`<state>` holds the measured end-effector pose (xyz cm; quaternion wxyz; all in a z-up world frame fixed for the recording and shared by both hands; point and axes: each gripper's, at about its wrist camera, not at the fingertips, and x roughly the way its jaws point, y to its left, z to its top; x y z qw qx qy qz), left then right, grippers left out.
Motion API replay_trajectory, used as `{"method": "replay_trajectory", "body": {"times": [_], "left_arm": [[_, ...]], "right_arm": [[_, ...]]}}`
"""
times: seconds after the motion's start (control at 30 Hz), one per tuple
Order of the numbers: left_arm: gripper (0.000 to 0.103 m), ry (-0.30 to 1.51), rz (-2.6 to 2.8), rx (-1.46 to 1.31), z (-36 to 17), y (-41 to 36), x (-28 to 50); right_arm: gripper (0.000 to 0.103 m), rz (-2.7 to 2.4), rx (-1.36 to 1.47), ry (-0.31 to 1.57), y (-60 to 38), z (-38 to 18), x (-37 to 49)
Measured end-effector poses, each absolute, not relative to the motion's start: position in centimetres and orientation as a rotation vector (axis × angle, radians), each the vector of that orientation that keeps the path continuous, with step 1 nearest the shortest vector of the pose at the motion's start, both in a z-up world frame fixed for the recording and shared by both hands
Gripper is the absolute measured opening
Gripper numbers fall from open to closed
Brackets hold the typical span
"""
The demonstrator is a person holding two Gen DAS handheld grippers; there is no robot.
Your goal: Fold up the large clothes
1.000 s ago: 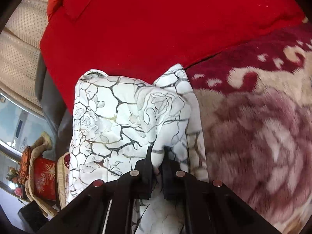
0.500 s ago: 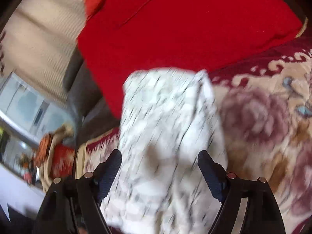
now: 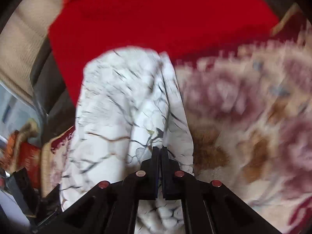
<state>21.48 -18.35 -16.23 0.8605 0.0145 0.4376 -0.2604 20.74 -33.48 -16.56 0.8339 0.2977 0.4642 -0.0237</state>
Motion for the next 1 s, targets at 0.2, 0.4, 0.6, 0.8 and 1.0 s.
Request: {"method": "replay_trajectory", "body": {"times": [0.2, 0.4, 0.6, 0.8, 1.0], "left_arm": [[0.086, 0.956, -0.517, -0.002, -16.3, -17.2, 22.7], [0.083, 0.918, -0.515, -0.011, -15.3, -15.6, 21.6], [0.083, 0.917, -0.496, -0.045, -14.4, -14.1, 21.3], [0.083, 0.889, -0.489, -0.045, -13.4, -13.3, 20.5], [0.084, 0.848, -0.467, 0.080, -13.9, -15.6, 19.8]], "right_arm": [[0.007, -0.056, 0.690, 0.953, -34.7, -16.9, 20.9], [0.007, 0.063, 0.672, 0.804, -33.8, -11.4, 16.1], [0.007, 0.254, 0.547, 0.814, -27.8, -8.6, 16.5], [0.000, 0.024, 0.350, 1.007, -26.3, -15.3, 19.7], [0.000, -0.025, 0.395, 1.028, -27.3, -16.0, 22.5]]}}
